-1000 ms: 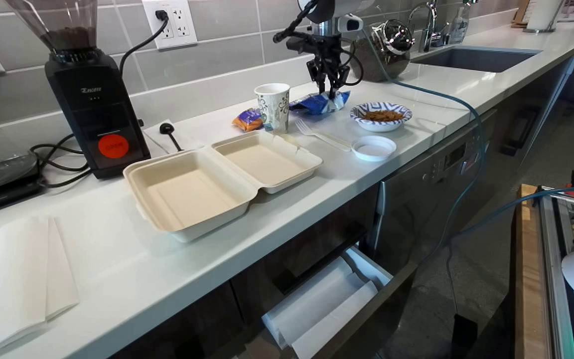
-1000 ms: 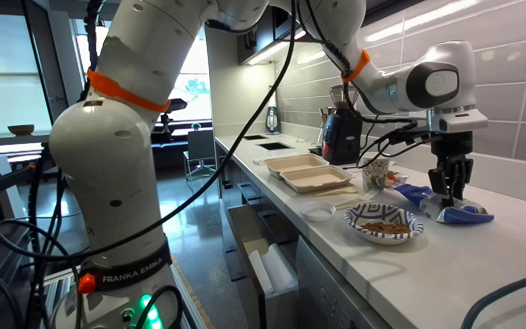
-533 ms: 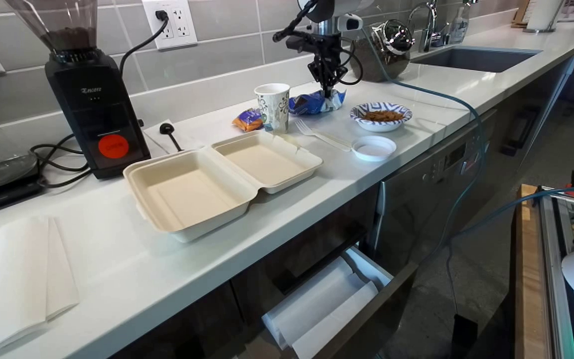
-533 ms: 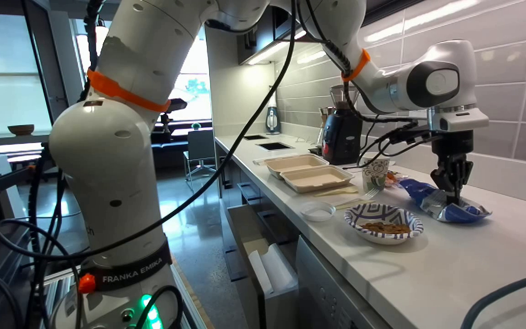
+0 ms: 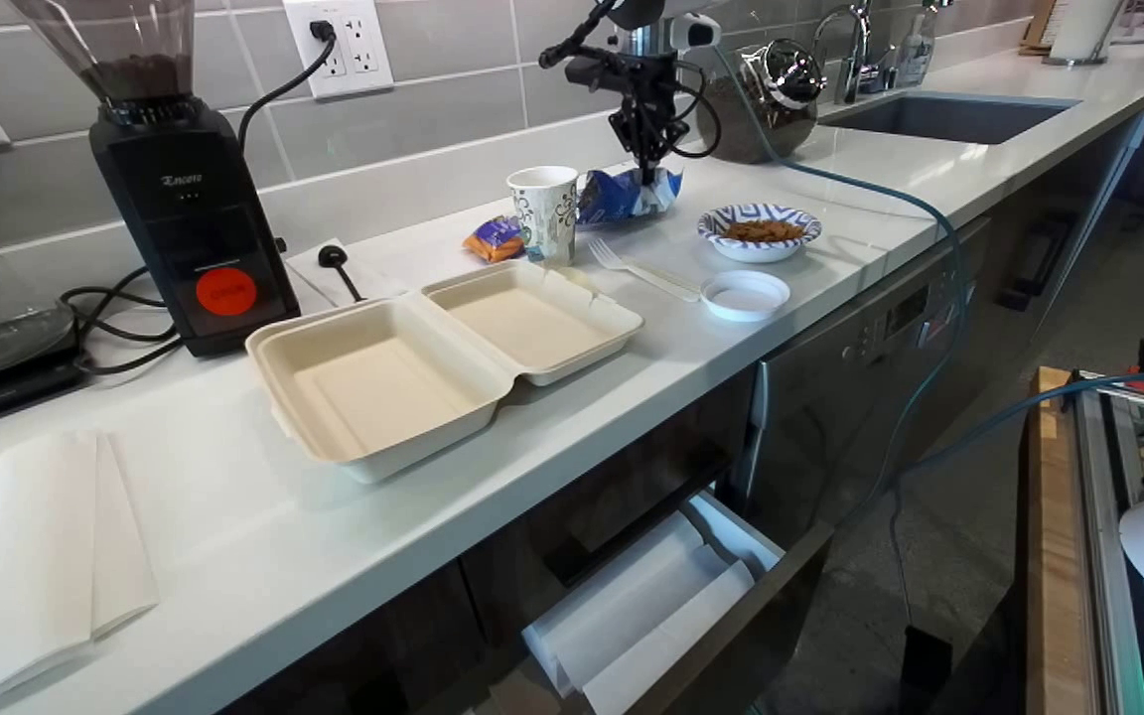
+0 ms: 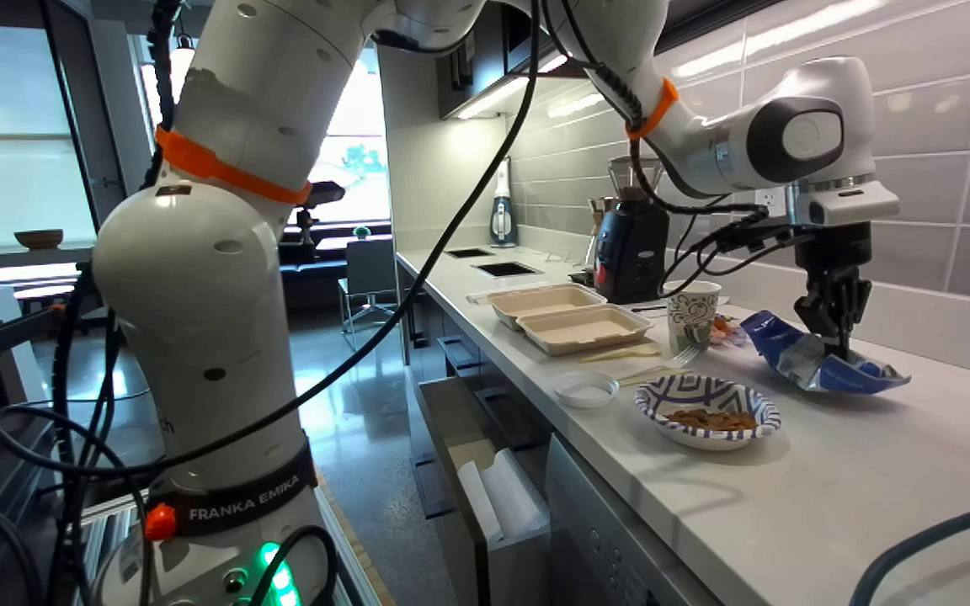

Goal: Pour the snacks out of the white and blue packet and into the food pack.

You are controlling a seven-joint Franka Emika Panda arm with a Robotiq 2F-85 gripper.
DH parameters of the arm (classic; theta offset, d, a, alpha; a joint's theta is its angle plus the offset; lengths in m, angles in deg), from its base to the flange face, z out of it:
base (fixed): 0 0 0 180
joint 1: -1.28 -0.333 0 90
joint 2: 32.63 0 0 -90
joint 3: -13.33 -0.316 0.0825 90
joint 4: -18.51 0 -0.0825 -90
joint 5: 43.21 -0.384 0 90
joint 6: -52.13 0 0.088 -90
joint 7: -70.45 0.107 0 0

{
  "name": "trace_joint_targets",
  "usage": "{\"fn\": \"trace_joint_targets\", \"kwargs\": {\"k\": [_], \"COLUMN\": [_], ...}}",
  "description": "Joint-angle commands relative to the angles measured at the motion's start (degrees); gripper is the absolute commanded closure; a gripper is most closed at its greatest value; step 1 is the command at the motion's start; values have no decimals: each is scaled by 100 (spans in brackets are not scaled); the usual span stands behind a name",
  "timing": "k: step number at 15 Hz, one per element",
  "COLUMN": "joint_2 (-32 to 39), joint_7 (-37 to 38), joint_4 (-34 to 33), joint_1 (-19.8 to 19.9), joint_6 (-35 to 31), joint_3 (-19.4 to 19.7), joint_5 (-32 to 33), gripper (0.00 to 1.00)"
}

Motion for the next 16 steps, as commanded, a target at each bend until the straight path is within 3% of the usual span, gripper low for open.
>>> {"fn": "trace_joint_targets", "kwargs": {"k": [1, 8, 16], "joint_2": [-476, -1145, -2154], "joint_7": [125, 211, 121], "joint_4": [324, 586, 1084], "joint_1": [-129, -129, -175], "joint_6": [-96, -159, -149], "joint_3": [155, 284, 14], "joint_5": [223, 678, 973], "gripper": [100, 100, 100]}}
